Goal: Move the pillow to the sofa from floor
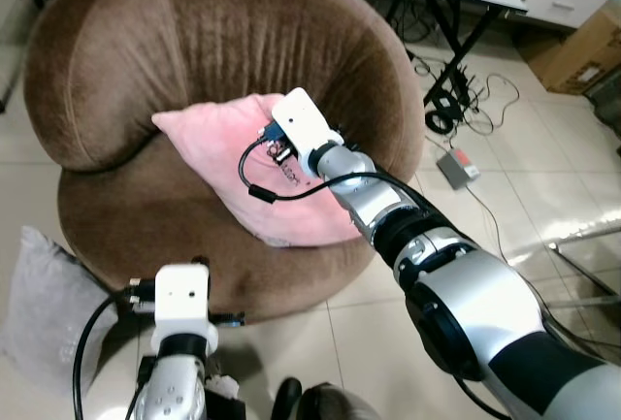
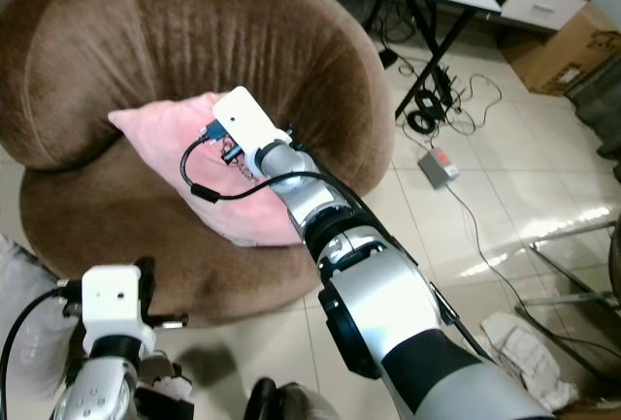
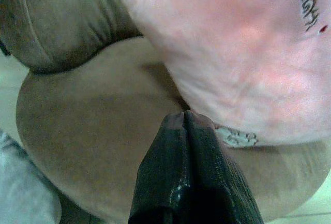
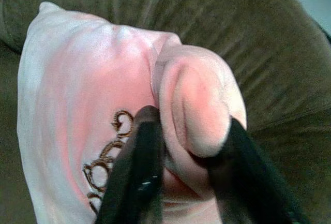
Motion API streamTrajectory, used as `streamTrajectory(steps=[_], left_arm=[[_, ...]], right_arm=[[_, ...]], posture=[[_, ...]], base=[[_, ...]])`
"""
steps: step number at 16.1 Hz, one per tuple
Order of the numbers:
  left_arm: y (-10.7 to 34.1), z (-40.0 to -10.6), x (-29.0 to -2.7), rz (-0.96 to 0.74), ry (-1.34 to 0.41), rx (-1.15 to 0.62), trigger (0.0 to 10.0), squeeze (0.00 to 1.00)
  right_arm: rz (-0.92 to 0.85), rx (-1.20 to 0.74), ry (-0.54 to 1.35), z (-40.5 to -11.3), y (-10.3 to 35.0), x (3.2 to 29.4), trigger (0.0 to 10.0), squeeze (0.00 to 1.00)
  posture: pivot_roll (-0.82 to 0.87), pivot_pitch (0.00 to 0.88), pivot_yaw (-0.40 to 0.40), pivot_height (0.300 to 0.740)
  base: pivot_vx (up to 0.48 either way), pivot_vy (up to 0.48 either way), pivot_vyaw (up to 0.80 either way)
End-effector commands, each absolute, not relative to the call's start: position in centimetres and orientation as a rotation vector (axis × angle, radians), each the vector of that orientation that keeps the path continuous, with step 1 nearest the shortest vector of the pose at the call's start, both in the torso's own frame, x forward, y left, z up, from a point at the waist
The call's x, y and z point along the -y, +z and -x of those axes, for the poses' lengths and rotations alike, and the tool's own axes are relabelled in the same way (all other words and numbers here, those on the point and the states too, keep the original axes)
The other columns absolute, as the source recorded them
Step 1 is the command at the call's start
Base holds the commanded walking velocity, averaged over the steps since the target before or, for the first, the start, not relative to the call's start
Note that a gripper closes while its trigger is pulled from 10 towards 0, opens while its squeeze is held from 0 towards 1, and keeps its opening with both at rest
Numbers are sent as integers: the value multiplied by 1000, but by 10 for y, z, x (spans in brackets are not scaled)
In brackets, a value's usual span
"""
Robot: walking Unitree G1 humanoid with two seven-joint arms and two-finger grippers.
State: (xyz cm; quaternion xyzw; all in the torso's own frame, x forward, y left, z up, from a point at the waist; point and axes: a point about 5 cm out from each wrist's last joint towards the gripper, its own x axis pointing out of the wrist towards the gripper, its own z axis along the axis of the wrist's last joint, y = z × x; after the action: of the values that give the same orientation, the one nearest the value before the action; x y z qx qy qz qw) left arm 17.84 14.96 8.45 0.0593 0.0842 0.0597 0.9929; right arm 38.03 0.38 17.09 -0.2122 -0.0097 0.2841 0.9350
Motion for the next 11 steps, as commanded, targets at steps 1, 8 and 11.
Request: streamTrajectory(steps=[1, 8, 11], left_arm=[[86, -175, -140, -108, 109, -173, 10000, 0], [85, -174, -131, -90, 117, -179, 10000, 0], [82, -173, -130, -104, 118, -190, 10000, 0]], right_arm=[[456, -27, 576, -380, 162, 3, 10000, 1000], [509, 145, 615, -383, 211, -26, 10000, 1000], [512, 180, 630, -382, 221, -32, 10000, 1000]], posture=[[470, 258, -322, 740], [497, 249, -351, 740], [499, 251, -357, 740]], base=[[0, 0, 0], [0, 0, 0], [0, 0, 0]])
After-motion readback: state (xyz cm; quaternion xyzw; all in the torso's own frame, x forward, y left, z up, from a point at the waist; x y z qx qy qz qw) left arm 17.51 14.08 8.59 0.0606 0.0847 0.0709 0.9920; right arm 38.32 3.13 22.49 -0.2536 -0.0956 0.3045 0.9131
